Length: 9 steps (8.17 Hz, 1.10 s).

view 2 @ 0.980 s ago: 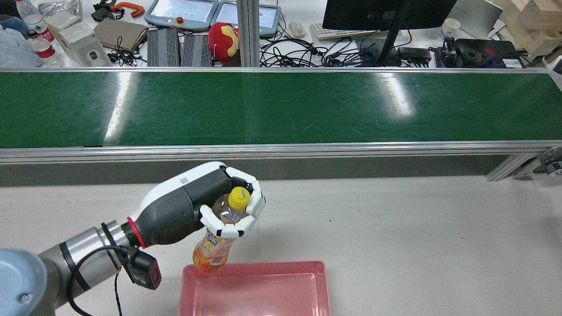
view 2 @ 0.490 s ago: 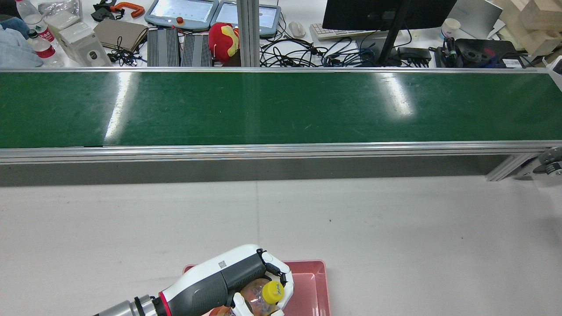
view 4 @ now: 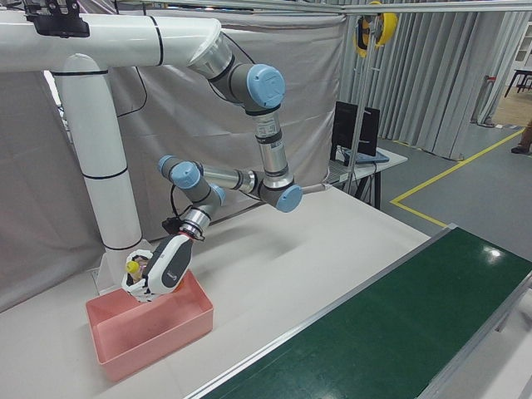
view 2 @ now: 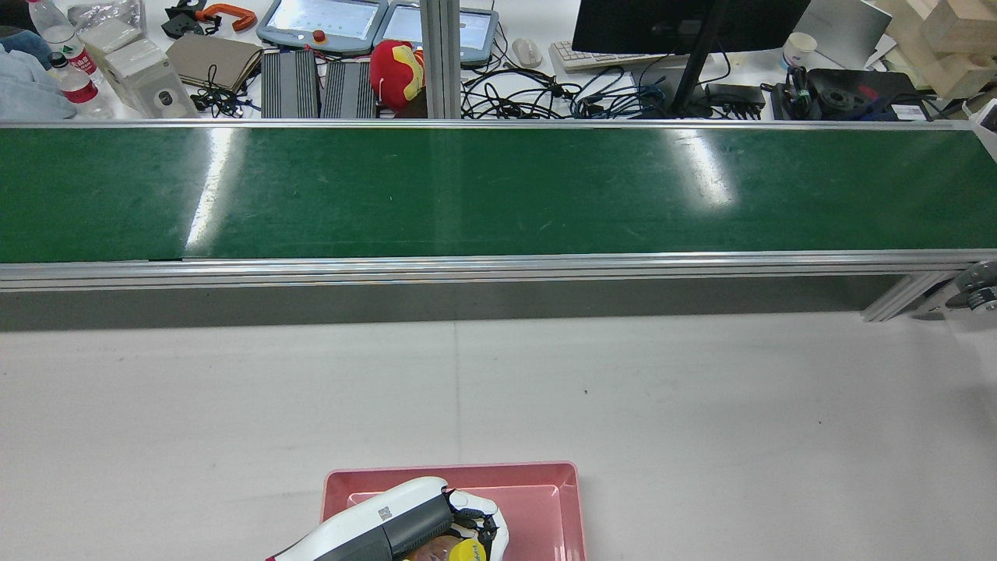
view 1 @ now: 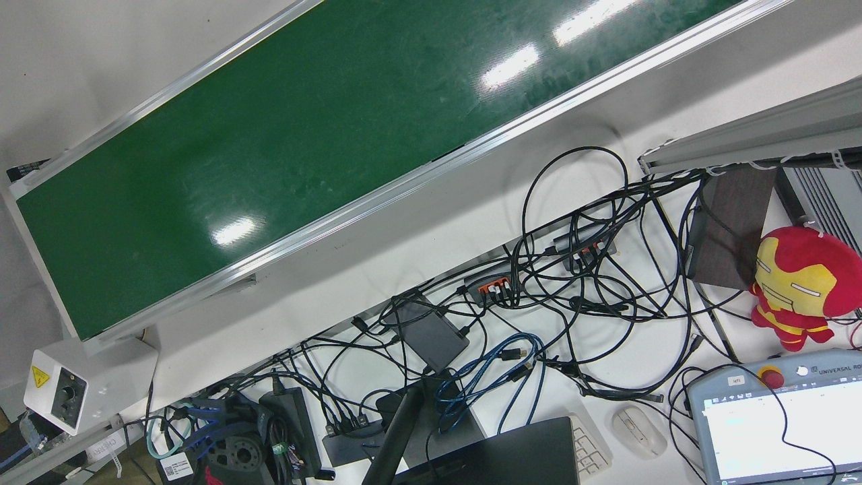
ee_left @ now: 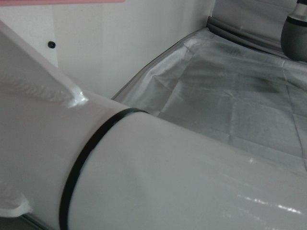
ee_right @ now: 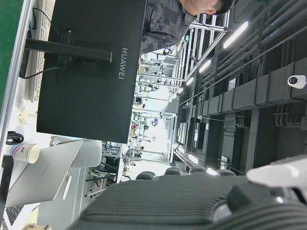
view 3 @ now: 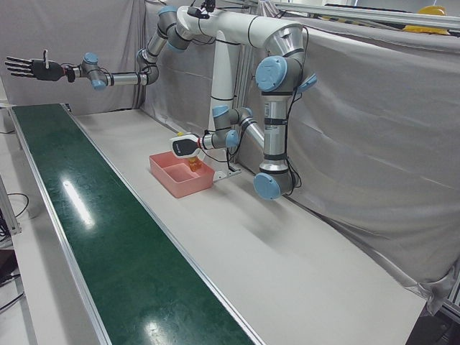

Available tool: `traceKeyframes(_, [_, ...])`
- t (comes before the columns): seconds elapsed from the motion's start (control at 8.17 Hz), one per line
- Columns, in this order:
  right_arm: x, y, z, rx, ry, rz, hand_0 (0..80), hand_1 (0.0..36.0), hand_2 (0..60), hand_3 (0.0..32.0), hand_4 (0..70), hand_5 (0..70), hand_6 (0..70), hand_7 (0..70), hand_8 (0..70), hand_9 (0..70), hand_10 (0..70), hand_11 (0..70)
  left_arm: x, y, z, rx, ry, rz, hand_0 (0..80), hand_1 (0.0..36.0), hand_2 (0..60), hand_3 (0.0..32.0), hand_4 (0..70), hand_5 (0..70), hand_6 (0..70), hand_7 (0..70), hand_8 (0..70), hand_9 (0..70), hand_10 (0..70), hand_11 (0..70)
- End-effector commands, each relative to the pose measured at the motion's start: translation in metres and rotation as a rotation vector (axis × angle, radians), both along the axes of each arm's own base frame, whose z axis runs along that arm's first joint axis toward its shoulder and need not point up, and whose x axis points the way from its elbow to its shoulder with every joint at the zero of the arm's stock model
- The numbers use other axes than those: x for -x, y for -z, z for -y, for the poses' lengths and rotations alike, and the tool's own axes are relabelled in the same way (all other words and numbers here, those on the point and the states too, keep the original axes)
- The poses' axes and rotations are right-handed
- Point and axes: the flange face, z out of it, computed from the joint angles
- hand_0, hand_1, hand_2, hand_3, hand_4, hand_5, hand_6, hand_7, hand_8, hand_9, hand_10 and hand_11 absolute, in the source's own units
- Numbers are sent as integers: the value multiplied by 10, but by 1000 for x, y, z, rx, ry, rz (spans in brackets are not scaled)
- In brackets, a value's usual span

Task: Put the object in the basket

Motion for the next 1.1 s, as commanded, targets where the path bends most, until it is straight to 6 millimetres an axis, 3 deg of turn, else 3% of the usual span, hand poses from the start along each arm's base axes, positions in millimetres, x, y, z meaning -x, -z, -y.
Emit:
traceKeyframes(0.0, [0,0,0,0,1,0,0,0,0,0,0,0,0,0,0,0,0,0,6,-9,-3,5,-9,66,647,179,0,0,166,442,23,48,183,239,141,227])
traceKeyframes(0.24, [0,0,0,0,-1,0,0,0,0,0,0,0,0,0,0,0,0,0,5,-9,-5,5,-13,63,800,102,0,0,92,318,0,10,128,163,79,139])
traceKeyframes(0.49, [0,0,0,0,-1,0,0,0,0,0,0,0,0,0,0,0,0,0,19,3,-2,4,-4,10,800,115,0,4,6,158,0,0,75,85,32,74])
traceKeyframes(0.73, [0,0,0,0,-1,0,0,0,0,0,0,0,0,0,0,0,0,0,43,15,4,2,13,-45,800,115,0,48,0,151,0,0,40,37,4,32])
traceKeyframes(0.98, [0,0,0,0,-1,0,0,0,0,0,0,0,0,0,0,0,0,0,75,25,25,5,68,-93,800,100,0,46,0,131,0,0,33,28,0,11])
